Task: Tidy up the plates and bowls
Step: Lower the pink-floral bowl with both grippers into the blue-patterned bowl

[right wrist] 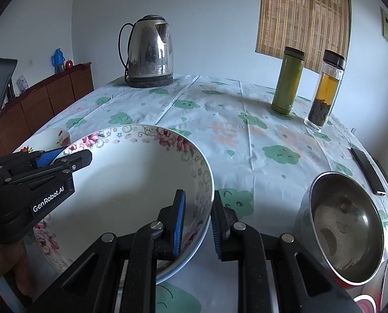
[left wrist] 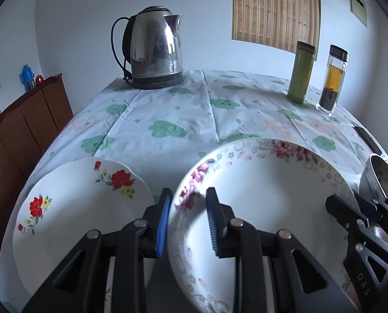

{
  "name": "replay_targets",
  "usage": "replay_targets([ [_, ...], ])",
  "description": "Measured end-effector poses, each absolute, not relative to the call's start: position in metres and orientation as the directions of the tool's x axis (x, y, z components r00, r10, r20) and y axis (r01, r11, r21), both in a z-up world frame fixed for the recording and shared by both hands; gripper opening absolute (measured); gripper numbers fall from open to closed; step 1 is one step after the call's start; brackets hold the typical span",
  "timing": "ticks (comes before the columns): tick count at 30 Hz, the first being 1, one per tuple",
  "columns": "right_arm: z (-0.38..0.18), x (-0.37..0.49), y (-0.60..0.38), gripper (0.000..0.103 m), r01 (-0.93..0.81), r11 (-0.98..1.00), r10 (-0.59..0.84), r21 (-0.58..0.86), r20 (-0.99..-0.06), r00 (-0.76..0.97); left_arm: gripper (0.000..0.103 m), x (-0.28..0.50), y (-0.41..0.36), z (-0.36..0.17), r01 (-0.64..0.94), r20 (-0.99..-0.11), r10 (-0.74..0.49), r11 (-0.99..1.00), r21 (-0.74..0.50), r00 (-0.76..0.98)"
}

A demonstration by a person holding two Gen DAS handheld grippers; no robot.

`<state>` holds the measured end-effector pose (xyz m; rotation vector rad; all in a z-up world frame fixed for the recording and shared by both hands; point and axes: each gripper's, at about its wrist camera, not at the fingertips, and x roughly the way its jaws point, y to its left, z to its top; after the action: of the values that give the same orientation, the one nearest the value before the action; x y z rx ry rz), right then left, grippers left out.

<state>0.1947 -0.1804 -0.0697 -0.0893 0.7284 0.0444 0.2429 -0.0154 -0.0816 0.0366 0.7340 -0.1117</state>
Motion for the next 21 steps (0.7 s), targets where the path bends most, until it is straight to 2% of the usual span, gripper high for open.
replay_targets([
  [21, -0.0703, 0.1939, -0.1775, 0.019, -0.071, 0.992, -0.016, -0.103, -0.67, 0.742, 0.024, 0.2424, -0.0189, -0.082, 0.112, -0.671, -0.066, 0.993, 0.026, 0.739],
])
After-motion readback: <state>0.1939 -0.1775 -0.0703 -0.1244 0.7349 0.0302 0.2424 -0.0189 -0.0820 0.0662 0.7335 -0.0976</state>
